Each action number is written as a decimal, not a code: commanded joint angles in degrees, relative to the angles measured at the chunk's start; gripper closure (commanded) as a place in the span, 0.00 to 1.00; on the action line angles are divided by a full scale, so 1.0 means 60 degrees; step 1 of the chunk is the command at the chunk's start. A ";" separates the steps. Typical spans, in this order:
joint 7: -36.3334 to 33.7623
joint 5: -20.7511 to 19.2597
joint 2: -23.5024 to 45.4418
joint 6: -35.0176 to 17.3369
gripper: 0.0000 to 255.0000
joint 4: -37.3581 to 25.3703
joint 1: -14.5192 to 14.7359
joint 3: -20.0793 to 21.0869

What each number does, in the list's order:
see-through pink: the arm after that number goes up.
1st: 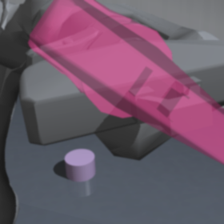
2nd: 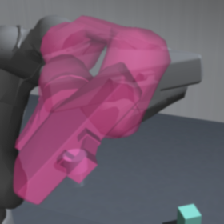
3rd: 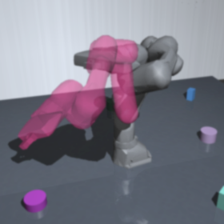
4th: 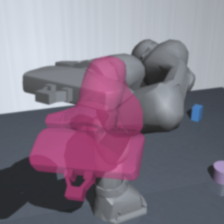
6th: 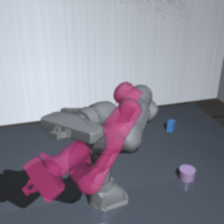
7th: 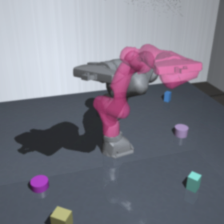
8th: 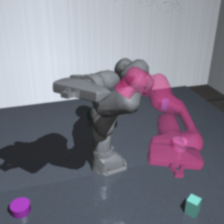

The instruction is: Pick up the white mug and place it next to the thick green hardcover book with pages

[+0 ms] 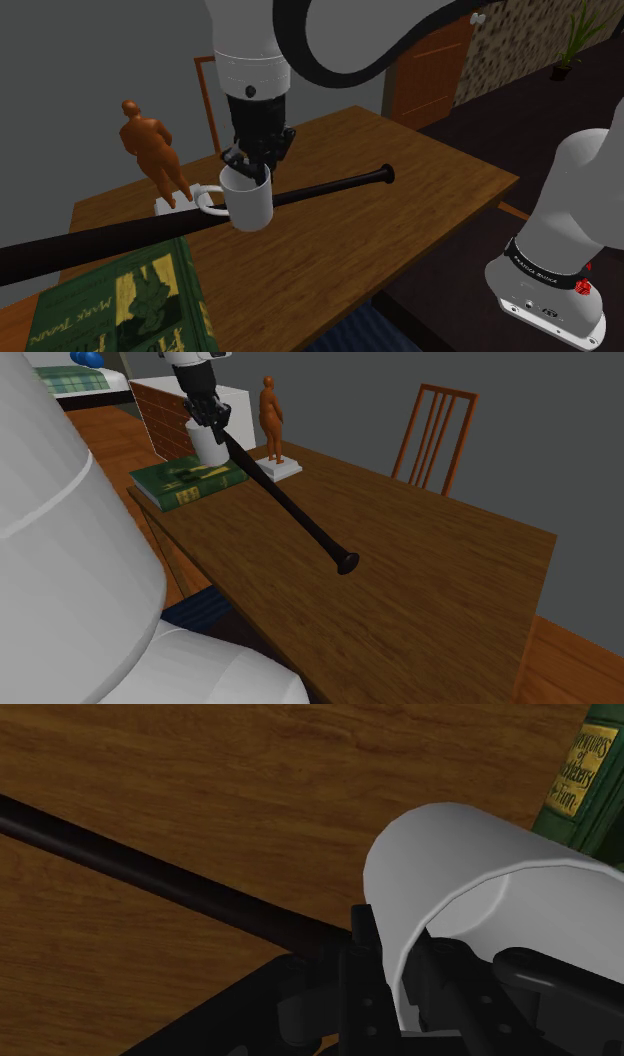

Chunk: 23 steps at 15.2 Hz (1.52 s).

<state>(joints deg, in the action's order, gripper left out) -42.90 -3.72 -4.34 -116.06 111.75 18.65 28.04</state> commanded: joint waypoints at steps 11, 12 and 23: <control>-0.1083 -0.0558 0.0742 -0.0853 1.00 0.0292 0.0330 0.0436; -0.1114 -0.0590 0.0779 -0.0974 1.00 0.0383 0.0332 0.0438; -0.1551 -0.1087 0.1335 -0.2277 1.00 0.1246 0.0367 0.0432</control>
<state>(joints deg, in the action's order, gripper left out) -51.93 -9.87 3.26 -129.05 118.92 20.83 30.65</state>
